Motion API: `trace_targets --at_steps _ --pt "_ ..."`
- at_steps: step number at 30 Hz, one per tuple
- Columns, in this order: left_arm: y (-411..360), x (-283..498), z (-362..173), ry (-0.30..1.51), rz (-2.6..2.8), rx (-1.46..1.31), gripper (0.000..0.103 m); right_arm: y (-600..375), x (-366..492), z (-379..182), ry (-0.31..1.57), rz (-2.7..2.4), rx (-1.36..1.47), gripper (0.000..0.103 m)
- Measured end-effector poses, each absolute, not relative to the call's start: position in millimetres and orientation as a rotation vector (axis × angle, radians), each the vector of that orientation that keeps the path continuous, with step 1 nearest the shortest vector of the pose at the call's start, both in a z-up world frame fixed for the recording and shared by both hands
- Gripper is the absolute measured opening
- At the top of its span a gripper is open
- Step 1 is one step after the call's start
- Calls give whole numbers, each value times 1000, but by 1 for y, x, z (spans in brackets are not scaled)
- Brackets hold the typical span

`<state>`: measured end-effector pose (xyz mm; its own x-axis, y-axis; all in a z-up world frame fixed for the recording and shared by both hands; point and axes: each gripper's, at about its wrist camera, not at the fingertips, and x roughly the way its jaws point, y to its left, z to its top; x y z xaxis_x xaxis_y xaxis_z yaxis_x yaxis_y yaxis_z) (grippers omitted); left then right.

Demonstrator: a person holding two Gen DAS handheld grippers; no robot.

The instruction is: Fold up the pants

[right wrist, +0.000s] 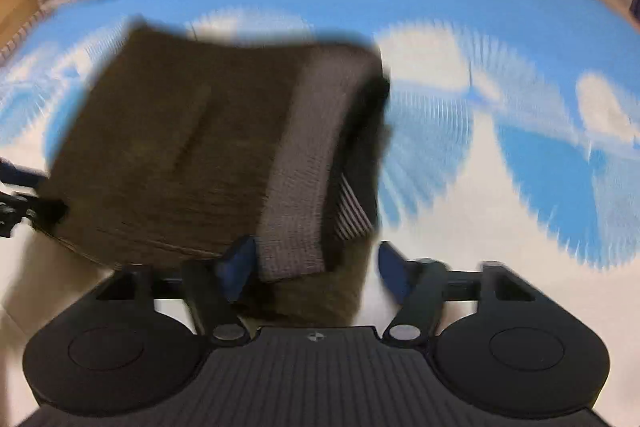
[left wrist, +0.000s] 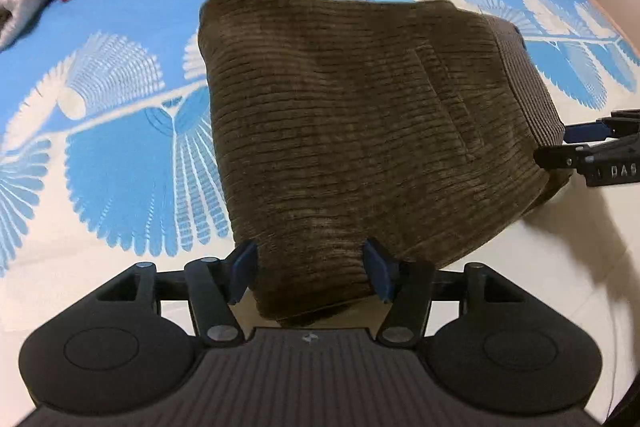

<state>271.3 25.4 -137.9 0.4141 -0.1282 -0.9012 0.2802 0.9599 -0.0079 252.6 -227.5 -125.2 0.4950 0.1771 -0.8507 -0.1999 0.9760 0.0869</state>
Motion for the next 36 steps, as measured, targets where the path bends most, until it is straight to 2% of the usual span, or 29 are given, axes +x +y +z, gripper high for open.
trace_targets --at_steps 4,6,9,16,18,19,20,21,24,26,32,36 --pt "33 261 -111 1016 -146 101 69 -234 251 -105 971 203 47 70" --pt "31 252 -95 944 -117 89 78 -229 236 -87 890 179 39 69" --pt "28 221 -68 828 -65 53 82 -228 216 -58 747 163 78 71" --pt "15 146 12 678 14 58 90 -224 152 13 541 90 115 87" --pt "15 124 24 676 13 10 92 -225 123 30 480 87 109 94" --pt "16 114 25 688 5 -13 95 -225 109 34 455 82 92 97" --pt "16 100 25 700 1 -32 102 -225 96 37 436 77 73 99" --pt "14 88 23 701 1 -43 103 -224 82 37 417 73 52 100" --pt "6 54 -1 718 40 -26 103 -223 45 23 425 68 17 102" --pt "-2 54 -14 832 50 -14 102 -223 39 7 532 34 39 102" --pt "-13 63 -16 788 50 42 102 -211 41 0 593 22 46 102" --pt "-14 67 -22 817 22 -44 102 -209 49 -6 647 14 103 102"
